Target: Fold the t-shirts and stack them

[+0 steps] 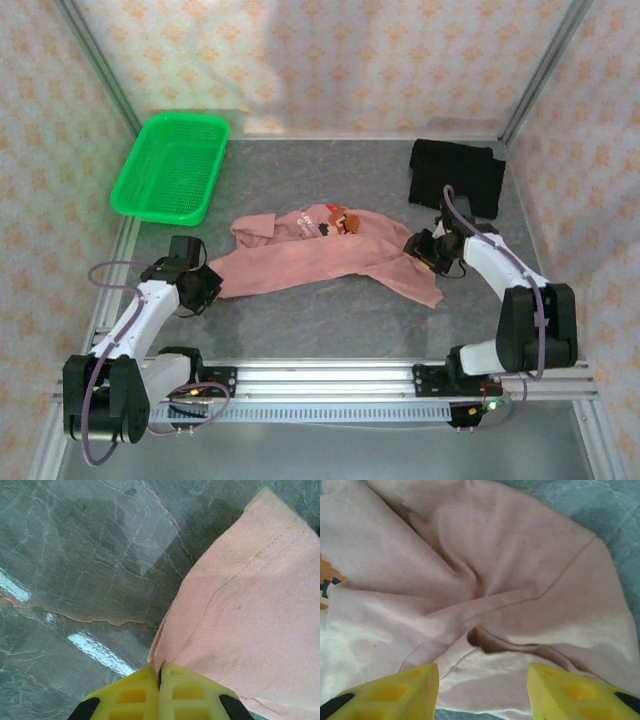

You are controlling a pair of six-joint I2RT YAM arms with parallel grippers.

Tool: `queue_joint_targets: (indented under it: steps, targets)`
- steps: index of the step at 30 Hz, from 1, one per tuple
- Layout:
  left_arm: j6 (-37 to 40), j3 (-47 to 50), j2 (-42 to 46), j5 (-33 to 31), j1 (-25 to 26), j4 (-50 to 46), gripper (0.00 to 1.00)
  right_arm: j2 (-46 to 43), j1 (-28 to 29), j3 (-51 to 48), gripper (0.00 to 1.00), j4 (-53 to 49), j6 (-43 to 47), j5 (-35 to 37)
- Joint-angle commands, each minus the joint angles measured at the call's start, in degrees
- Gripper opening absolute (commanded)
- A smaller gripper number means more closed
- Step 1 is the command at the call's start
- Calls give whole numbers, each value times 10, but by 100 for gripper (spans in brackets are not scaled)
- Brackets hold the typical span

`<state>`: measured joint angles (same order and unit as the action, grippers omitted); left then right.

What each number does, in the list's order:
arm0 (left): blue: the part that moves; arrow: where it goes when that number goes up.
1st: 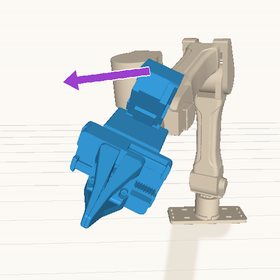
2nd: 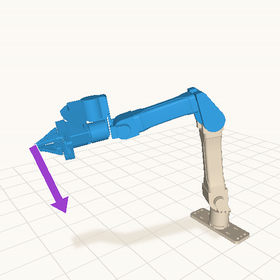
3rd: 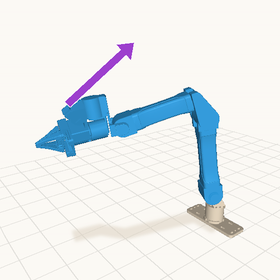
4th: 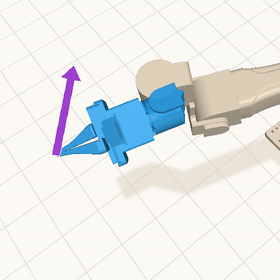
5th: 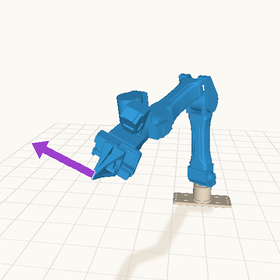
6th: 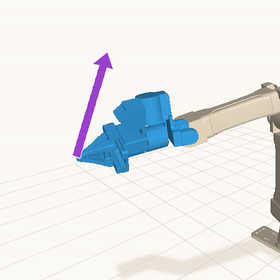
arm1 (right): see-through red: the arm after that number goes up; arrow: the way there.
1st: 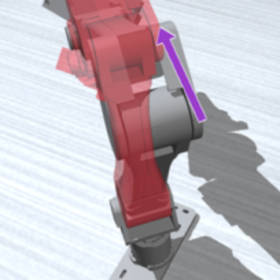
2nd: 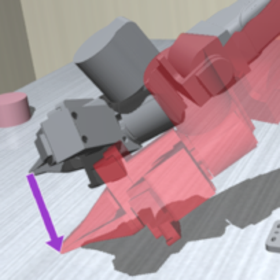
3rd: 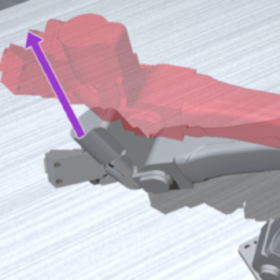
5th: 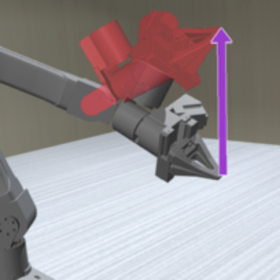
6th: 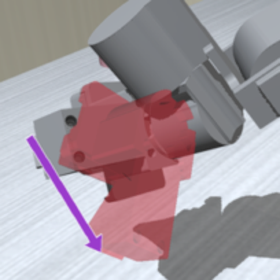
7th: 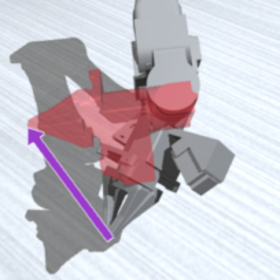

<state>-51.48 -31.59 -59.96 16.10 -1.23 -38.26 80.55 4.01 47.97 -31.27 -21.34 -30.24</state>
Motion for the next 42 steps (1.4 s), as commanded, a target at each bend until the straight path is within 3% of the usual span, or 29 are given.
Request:
queue_joint_targets:
  steps: [1,13,21,27,34,42]
  targets:
    - [6,1,7,-3,-5,0,0,18,9,13,50,12,16,-15]
    - [13,3,5,-5,-5,0,0,76,22,49,47,13,45,11]
    - [14,5,6,-7,-6,0,0,86,32,50,27,7,49,13]
    - [18,5,5,-9,-5,-1,0,47,40,48,0,-18,51,-3]
    - [18,7,3,-10,-5,2,0,-59,75,13,0,-84,32,-36]
    - [24,13,-10,-9,-5,10,0,-99,187,-22,0,-145,-7,-83]
